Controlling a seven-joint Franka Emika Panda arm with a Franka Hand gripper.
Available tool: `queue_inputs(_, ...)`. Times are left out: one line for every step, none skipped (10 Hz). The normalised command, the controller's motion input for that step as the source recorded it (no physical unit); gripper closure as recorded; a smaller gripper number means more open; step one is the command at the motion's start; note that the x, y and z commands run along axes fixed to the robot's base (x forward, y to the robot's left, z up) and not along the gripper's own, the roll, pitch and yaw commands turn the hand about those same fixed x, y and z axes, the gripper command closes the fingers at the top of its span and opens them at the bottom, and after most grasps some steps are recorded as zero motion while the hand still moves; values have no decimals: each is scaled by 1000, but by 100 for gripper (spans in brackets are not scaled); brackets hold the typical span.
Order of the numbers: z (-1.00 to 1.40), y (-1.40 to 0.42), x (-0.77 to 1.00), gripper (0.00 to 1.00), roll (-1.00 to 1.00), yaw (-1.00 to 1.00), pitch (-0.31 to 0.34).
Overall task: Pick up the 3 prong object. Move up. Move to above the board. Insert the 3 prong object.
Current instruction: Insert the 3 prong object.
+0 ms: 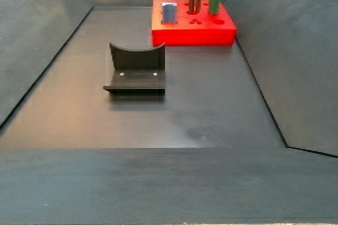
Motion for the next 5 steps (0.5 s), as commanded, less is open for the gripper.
queue_inputs(-3, 0, -77, 100, 7, 0, 0)
queue_inputs(0, 0, -43, 100, 0, 0, 0)
queue_inputs(-120, 0, -186, 100, 16, -63, 0)
queue_inputs(-334, -109, -226, 100, 79, -183, -53)
queue_inputs(0, 0, 0, 100, 0, -69, 0)
